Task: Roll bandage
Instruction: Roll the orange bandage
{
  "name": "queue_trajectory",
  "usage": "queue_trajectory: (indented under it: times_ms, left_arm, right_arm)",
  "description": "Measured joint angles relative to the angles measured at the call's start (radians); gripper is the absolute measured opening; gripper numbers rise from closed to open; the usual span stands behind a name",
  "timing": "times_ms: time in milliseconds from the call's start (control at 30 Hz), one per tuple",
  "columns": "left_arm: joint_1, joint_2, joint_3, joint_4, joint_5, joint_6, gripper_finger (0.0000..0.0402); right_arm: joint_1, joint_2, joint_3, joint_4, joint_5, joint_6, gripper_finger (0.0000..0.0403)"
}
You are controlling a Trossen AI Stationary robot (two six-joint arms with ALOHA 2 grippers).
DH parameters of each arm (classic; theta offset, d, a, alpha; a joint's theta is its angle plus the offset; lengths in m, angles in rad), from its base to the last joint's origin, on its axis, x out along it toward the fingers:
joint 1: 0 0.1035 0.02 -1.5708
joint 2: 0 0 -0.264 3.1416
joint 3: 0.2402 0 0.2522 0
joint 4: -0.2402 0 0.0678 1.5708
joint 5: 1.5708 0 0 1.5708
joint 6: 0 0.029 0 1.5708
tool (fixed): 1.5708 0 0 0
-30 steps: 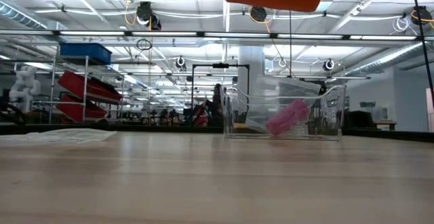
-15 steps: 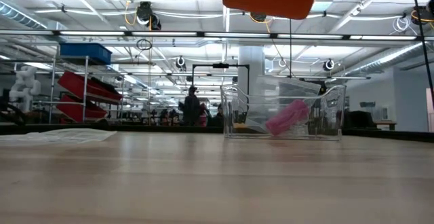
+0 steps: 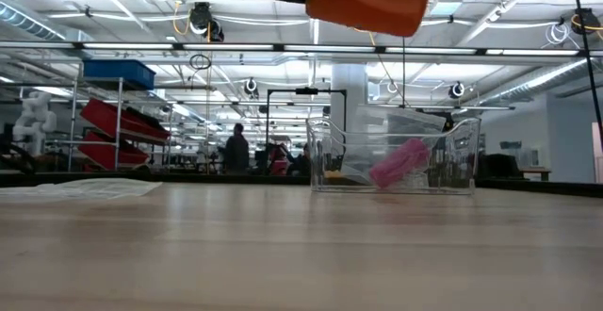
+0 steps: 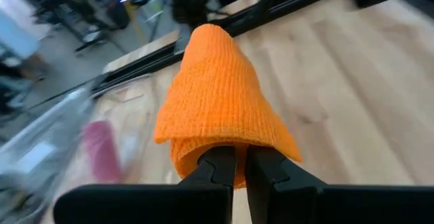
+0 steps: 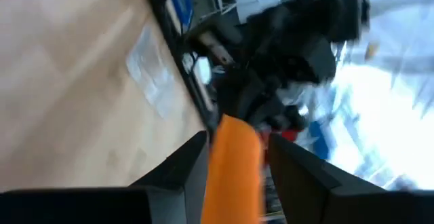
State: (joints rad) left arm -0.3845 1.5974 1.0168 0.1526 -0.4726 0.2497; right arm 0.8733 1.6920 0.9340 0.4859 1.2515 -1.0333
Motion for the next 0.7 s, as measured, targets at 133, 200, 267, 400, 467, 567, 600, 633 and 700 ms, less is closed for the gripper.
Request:
queue_trajectory:
  times_ms: [133,200,267,400,467,567,600,633,700]
  left_arm:
    - [-0.032,0.0,0.0,-0.009,-0.146,0.053,0.0013]
    - [-0.053,0.0,0.0,-0.006,-0.199,0.094,0.0013]
    - [-0.075,0.0,0.0,-0.001,-0.238,0.131,0.0013]
    - [-0.113,0.0,0.0,0.019,-0.275,0.224,0.0013]
    - [-0.13,0.0,0.0,0.026,-0.282,0.273,0.0013]
    - [-0.155,0.0,0.0,0.023,-0.3,0.346,0.0013]
    - [-0.163,0.0,0.0,0.022,-0.3,0.367,0.0013]
    - [-0.17,0.0,0.0,0.021,-0.3,0.388,0.0013]
    - [-0.177,-0.001,0.0,0.02,-0.284,0.426,0.0013]
  right_arm:
    - [-0.008,0.0,0.0,-0.009,0.013,0.399,0.0139]
    - [-0.015,0.0,0.0,-0.01,0.05,0.554,0.0139]
    - [-0.016,0.0,0.0,-0.024,0.08,0.638,0.0139]
    - [-0.014,-0.047,-0.018,-0.113,0.079,0.858,0.0139]
    - [-0.015,-0.086,-0.049,-0.169,0.033,1.009,0.0139]
    - [-0.025,-0.138,-0.117,-0.199,-0.064,1.171,0.0139]
    - [-0.03,-0.152,-0.139,-0.187,-0.085,1.196,0.0139]
    - [-0.035,-0.164,-0.163,-0.165,-0.101,1.212,0.0139]
    - [-0.056,-0.177,-0.21,-0.09,-0.159,1.22,0.0139]
